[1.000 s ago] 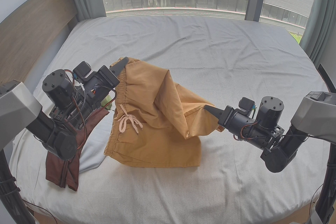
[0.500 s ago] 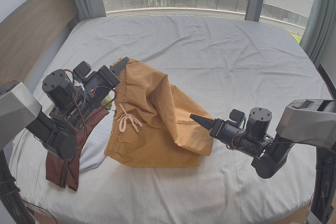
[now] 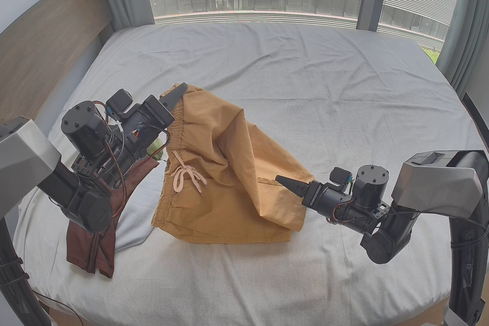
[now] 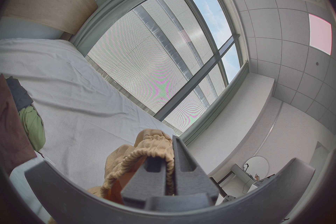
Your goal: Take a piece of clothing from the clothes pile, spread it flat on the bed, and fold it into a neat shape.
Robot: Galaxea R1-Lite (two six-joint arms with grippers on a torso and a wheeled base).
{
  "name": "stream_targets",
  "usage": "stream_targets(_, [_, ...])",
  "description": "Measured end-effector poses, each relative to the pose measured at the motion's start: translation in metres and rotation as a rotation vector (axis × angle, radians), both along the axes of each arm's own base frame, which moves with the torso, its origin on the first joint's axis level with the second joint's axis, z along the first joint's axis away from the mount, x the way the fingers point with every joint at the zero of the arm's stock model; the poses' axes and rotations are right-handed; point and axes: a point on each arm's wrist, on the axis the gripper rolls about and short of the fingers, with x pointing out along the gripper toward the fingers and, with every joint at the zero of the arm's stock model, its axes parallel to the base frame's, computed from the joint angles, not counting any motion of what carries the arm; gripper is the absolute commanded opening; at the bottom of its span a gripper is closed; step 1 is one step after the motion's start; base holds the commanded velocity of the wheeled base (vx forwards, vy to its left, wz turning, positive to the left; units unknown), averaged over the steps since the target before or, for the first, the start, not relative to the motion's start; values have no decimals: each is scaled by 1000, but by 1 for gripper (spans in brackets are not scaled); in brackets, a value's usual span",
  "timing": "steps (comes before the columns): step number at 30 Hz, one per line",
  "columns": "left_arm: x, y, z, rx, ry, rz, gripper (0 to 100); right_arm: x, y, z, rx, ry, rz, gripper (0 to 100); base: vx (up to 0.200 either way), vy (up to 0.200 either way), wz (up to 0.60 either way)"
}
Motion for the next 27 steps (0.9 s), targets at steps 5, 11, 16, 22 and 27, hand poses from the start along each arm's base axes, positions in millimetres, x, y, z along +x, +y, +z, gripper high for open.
stream_targets(5, [0, 0, 0, 0, -1, 0, 0, 0, 0, -1, 0, 2, 0, 0, 0, 0, 0])
stream_targets(11, [0, 0, 0, 0, -1, 1, 0, 1, -1, -1, -1, 2, -3, 0, 0, 0, 0])
stream_targets(16, [-1, 1, 0, 1, 3, 3, 0, 2, -5, 8, 8, -18, -14, 0, 0, 0, 0])
stream_targets(22, [-3, 2, -3, 7, 15, 4, 0, 1, -18, 38, 34, -78, -43, 0, 0, 0, 0])
stream_targets(27, [-4, 5, -7, 25, 24, 5, 0, -2, -31, 66, 57, -134, -71, 0, 0, 0, 0])
